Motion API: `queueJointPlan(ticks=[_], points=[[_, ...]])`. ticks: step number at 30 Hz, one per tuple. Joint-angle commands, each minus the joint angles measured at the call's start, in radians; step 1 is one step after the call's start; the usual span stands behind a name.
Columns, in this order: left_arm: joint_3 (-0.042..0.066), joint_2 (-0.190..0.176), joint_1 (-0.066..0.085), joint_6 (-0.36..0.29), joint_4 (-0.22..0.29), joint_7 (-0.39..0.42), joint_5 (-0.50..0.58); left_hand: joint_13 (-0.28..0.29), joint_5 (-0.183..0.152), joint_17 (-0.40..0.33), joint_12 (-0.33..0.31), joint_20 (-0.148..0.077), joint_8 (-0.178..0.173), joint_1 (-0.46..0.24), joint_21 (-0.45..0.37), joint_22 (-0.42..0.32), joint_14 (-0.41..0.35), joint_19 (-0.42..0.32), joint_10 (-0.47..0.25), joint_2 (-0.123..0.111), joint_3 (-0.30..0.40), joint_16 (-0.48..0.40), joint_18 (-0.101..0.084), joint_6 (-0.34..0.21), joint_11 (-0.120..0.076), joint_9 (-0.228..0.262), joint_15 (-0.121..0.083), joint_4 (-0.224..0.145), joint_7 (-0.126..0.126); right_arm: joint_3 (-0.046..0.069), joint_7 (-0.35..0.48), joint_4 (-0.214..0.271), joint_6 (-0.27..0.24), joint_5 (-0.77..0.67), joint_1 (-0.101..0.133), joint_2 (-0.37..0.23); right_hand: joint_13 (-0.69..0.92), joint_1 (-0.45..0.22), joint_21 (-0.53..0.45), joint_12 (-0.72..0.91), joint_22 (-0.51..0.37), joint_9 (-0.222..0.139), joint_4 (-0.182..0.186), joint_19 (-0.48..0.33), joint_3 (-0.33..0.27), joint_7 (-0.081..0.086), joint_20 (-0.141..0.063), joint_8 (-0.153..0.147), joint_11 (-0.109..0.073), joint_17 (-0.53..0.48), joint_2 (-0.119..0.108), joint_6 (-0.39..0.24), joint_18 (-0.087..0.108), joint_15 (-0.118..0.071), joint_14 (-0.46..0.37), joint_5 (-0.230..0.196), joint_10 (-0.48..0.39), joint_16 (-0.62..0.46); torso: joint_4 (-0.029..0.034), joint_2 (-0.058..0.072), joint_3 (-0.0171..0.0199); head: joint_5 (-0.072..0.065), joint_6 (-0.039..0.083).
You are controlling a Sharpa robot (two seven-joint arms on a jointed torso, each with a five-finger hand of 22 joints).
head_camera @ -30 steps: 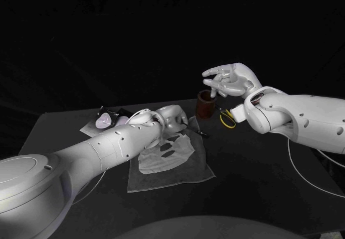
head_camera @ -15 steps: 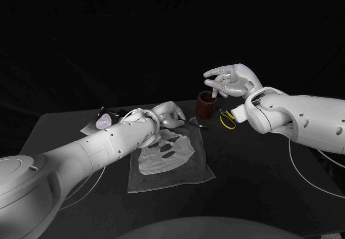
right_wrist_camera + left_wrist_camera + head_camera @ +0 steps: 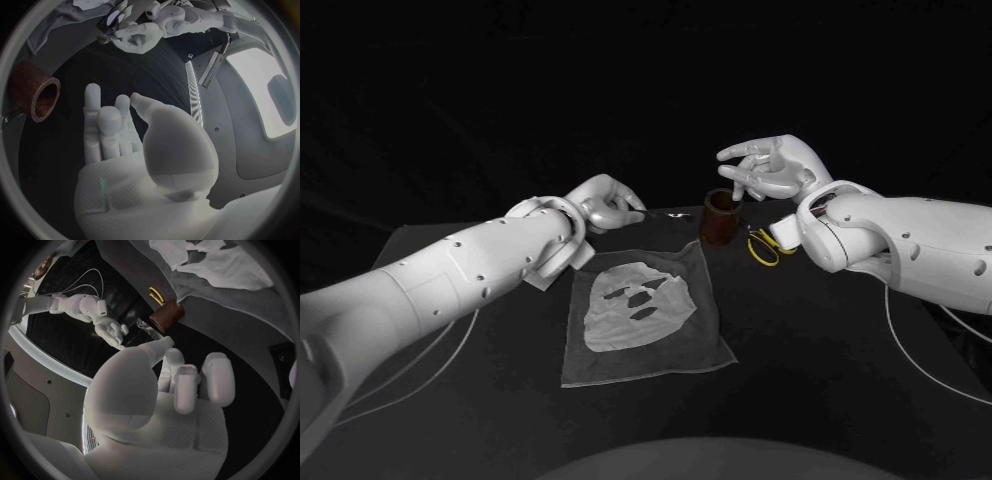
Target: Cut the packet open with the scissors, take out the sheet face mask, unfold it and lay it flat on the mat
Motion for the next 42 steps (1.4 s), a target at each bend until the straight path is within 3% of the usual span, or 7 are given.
queueJointPlan(ticks=[1,11,13,19,28,35,42], points=[[0.0,-0.068,0.014,0.0,0.044,-0.035,0.044,-0.001,0.003,0.254,-0.004,-0.004,0.007,-0.003,-0.002,0.082,0.1,-0.002,-0.004,0.002,0.005,0.003,-0.014,0.001,0.0,0.032,-0.008,-0.003,0.0,0.0,0.0,-0.002,0.014,0.003,-0.002,0.0,0.0,-0.011,-0.004,-0.004,-0.001,0.001,0.004,-0.006,-0.002,0.005,-0.002,0.0,0.002,0.002,0.0,-0.002,0.01,-0.001,-0.006,-0.007,-0.007,-0.001,0.0114,-0.006,-0.0008,0.006,-0.002],[-0.005,-0.312,0.031,-0.033,0.185,-0.069,0.075,0.002,0.003,0.26,-0.008,-0.007,0.024,-0.012,0.005,0.089,0.103,0.005,0.013,-0.004,0.01,0.005,-0.016,0.0,-0.005,0.04,-0.012,-0.002,-0.004,-0.003,-0.005,-0.011,0.023,0.004,-0.013,0.006,0.0,-0.011,-0.005,-0.004,-0.002,0.001,0.004,-0.007,-0.002,0.005,-0.002,0.0,0.002,0.004,0.001,-0.002,0.011,-0.001,-0.006,-0.007,-0.007,0.001,0.0314,-0.018,-0.0057,0.039,-0.005],[-0.007,-0.348,0.032,-0.041,0.204,-0.077,0.084,0.004,0.003,0.261,-0.008,-0.008,0.028,-0.015,0.008,0.091,0.103,0.007,0.019,-0.005,0.011,0.005,-0.017,0.0,-0.006,0.042,-0.013,0.0,-0.005,-0.003,-0.006,-0.013,0.024,0.004,-0.016,0.008,0.0,-0.011,-0.005,-0.004,-0.002,0.001,0.004,-0.007,-0.002,0.005,-0.002,0.0,0.002,0.004,0.001,-0.002,0.011,-0.001,-0.006,-0.007,-0.007,0.001,0.035,-0.018,-0.0069,0.065,-0.003],[-0.012,-0.407,0.034,-0.06,0.214,-0.096,0.096,0.004,0.003,0.26,-0.01,-0.01,0.035,-0.02,0.009,0.092,0.103,0.009,0.025,-0.007,0.014,0.005,-0.017,-0.001,-0.009,0.045,-0.016,0.003,-0.008,-0.004,-0.008,-0.017,0.027,0.004,-0.021,0.014,0.0,-0.011,-0.005,-0.004,-0.002,0.001,0.004,-0.007,-0.002,0.005,-0.002,0.0,0.002,0.004,0.001,-0.002,0.011,-0.001,-0.006,-0.007,-0.007,0.001,0.0386,-0.02,-0.0088,0.113,-0.001],[-0.028,-0.437,0.033,-0.104,0.155,-0.134,0.1,0.007,0.003,0.26,-0.01,-0.012,0.04,-0.02,0.008,0.09,0.103,0.009,0.033,-0.009,0.018,0.005,-0.017,-0.002,-0.011,0.047,-0.018,0.004,-0.009,-0.005,-0.01,-0.024,0.032,0.004,-0.026,0.023,0.0,-0.01,-0.006,-0.003,-0.003,0.001,0.004,-0.007,-0.002,0.005,-0.002,0.0,0.002,0.003,0.001,-0.002,0.011,-0.001,-0.006,-0.007,-0.007,0.0,0.0356,-0.018,-0.0059,0.175,-0.001],[-0.049,-0.428,0.019,-0.16,0.104,-0.251,0.14,0.001,0.003,0.255,-0.015,-0.015,0.046,-0.024,0.002,0.085,0.1,0.005,0.037,-0.011,0.024,0.003,-0.015,-0.003,-0.014,0.049,-0.02,0.007,-0.011,-0.005,-0.01,-0.029,0.035,0.004,-0.034,0.028,-0.001,-0.01,-0.007,-0.003,-0.004,0.001,0.004,-0.007,-0.002,0.005,-0.002,0.001,0.003,0.002,0.002,-0.003,0.011,-0.001,-0.007,-0.007,-0.008,-0.002,0.0355,-0.018,-0.0062,0.194,0.0],[-0.057,-0.394,0.007,-0.193,0.048,-0.344,0.148,-0.022,0.003,0.25,-0.03,-0.016,0.05,-0.026,-0.002,0.081,0.098,0.004,0.029,-0.014,0.03,0.001,-0.014,-0.005,-0.016,0.05,-0.023,0.009,-0.013,-0.005,-0.011,-0.03,0.036,0.004,-0.037,0.029,-0.001,-0.01,-0.007,-0.003,-0.004,0.001,0.004,-0.007,-0.002,0.005,-0.002,0.001,0.003,0.002,0.002,-0.003,0.011,-0.001,-0.007,-0.007,-0.008,-0.002,0.033,-0.017,-0.0084,0.205,0.007]])
